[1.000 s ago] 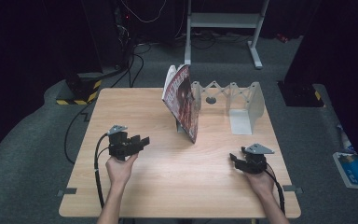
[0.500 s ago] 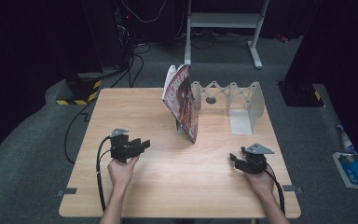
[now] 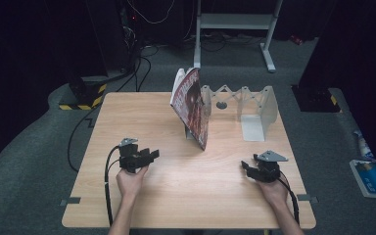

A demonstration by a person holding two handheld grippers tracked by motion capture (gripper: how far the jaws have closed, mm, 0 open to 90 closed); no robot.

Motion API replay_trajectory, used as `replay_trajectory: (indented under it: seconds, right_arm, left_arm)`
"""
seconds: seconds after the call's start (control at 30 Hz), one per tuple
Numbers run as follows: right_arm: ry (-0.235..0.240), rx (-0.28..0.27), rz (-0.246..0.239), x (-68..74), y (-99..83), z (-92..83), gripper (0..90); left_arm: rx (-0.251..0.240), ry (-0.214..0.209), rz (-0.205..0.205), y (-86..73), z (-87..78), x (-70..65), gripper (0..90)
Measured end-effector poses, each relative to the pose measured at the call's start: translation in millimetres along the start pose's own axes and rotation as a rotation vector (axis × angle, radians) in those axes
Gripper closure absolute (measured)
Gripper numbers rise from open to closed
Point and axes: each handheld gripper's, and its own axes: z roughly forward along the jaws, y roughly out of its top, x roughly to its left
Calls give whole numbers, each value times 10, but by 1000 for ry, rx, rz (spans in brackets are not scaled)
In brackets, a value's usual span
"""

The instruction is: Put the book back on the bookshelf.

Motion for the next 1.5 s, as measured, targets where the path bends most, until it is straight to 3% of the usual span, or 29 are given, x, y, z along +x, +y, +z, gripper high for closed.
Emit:
replay_trajectory:
  seconds: [0.47, 0.77, 0.97, 1.07, 1.5]
  right_arm:
    - [0, 0, 0, 0, 0, 0, 375]
    - [0, 0, 0, 0, 0, -1, 375]
    - [0, 0, 0, 0, 0, -1, 375]
    - [0, 1, 0, 0, 0, -1, 375]
    - [0, 1, 3, 2, -1, -2, 375]
  left_arm:
    - [25, 35, -4, -110, 177, 24, 493]
    - [50, 83, 38, -162, 315, -9, 493]
    - [53, 97, 30, -203, 392, 1, 493]
    - [61, 124, 55, -223, 426, -4, 493]
    - [38, 154, 82, -268, 486, -20, 492]
